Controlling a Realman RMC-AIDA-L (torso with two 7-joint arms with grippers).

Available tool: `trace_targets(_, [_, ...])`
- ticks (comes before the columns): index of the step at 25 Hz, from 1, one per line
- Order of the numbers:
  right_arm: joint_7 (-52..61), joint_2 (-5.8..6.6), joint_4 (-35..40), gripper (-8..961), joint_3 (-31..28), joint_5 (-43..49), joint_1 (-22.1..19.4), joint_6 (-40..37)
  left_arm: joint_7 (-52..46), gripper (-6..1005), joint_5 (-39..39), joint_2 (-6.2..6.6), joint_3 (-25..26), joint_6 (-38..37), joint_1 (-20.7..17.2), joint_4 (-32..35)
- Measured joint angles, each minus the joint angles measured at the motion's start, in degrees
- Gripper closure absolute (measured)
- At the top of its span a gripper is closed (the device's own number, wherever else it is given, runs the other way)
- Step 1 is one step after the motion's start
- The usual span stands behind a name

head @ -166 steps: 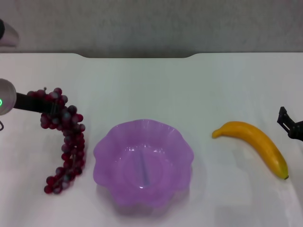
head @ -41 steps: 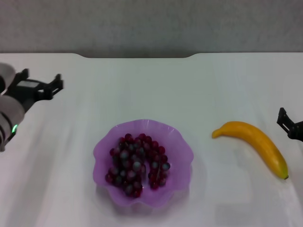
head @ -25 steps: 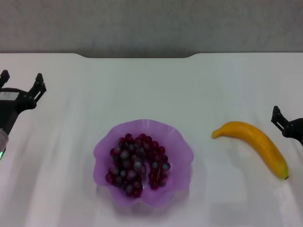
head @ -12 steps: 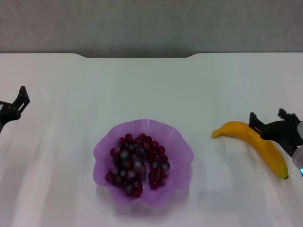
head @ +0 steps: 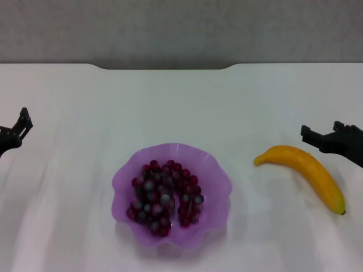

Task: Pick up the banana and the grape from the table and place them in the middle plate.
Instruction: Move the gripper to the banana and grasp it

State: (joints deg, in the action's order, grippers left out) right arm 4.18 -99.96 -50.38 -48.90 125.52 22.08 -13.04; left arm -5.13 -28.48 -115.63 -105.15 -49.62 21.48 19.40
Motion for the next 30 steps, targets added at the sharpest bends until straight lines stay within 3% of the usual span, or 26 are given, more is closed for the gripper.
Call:
trace_targets(2, [-0.3,-0.68,-5.2,61,-8.5,7.2,-2.9,9.0,0.0,116,0.0,-0.10,0.0,-0.2,0.0,0.0])
trace_targets(4, [-2.5,-3.08,-10.5,61,-17.8,13.7,-5.2,19.1,0.0,116,0.0,-0.28,0.0,-0.2,0.1,0.0])
trace_targets(6, [-8.5,-7.06,-14.5,61,-27.4,17.7,-6.2,28.9,0.0,116,0.0,-0.34,0.0,-0.2,0.1,-0.1])
trace_targets(8, [-19.1,-12.12,-16.1,61,-37.3,18.7,-6.0,38.2,0.0,117,0.0,-0.37,0.0,-0.1,0.1,-0.1])
trace_targets(10, [-28.8,-15.07,-16.1,61,-45.8,17.1,-4.8,45.1,-0.1,117,0.0,-0.41,0.0,0.1,0.4,-0.1])
trace_targets(14, [-39.2,-14.39,-12.8,61,-52.4,6.5,-1.8,52.3,-0.3,117,0.0,-0.47,-0.3,0.1,1.0,0.0])
trace_targets(17, [-43.9,-14.65,-11.6,61,-57.1,4.4,-0.6,56.9,-0.2,117,0.0,-0.53,-0.3,0.2,1.0,0.0])
trace_targets(24, [-48.5,-14.44,-6.8,62,-64.8,5.1,4.7,69.4,-0.3,117,0.1,-0.56,-0.5,0.1,1.1,0.3])
trace_targets(30, [-49.6,-14.36,-4.3,61,-71.4,14.2,9.9,77.5,-0.3,117,0.1,-0.56,-0.6,-0.1,1.1,0.4])
